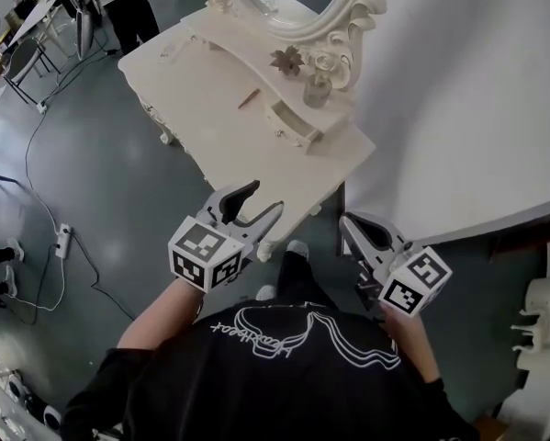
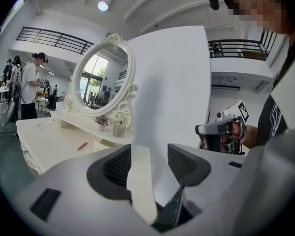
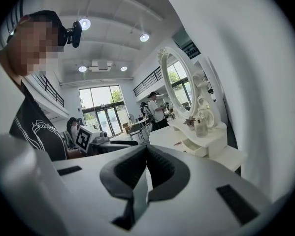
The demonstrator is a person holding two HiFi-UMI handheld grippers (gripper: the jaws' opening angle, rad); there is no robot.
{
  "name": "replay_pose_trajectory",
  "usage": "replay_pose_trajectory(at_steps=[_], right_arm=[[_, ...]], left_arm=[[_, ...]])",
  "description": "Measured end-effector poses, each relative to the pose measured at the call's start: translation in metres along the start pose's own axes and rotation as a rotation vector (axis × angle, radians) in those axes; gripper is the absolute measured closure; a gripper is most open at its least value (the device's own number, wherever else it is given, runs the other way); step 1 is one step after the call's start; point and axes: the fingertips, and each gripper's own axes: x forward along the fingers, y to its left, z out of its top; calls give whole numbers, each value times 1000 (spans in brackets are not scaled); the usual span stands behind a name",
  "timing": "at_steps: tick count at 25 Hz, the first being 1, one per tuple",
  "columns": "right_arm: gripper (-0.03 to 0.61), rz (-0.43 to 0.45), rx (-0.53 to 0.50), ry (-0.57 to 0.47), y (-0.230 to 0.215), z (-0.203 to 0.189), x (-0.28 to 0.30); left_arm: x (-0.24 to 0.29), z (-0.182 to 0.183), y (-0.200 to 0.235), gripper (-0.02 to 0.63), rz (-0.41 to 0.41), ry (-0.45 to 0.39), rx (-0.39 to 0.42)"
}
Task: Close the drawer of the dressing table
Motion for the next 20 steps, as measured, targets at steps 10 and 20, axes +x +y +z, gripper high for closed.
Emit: replay_pose_trajectory(at_steps=[10,20], right_arm=[[574,57,65,-8,-62,9,39],[574,92,78,36,-112,21,75]], left_arm=[[57,-13,47,383,75,56,-29],[114,-35,97,383,130,159,-34]])
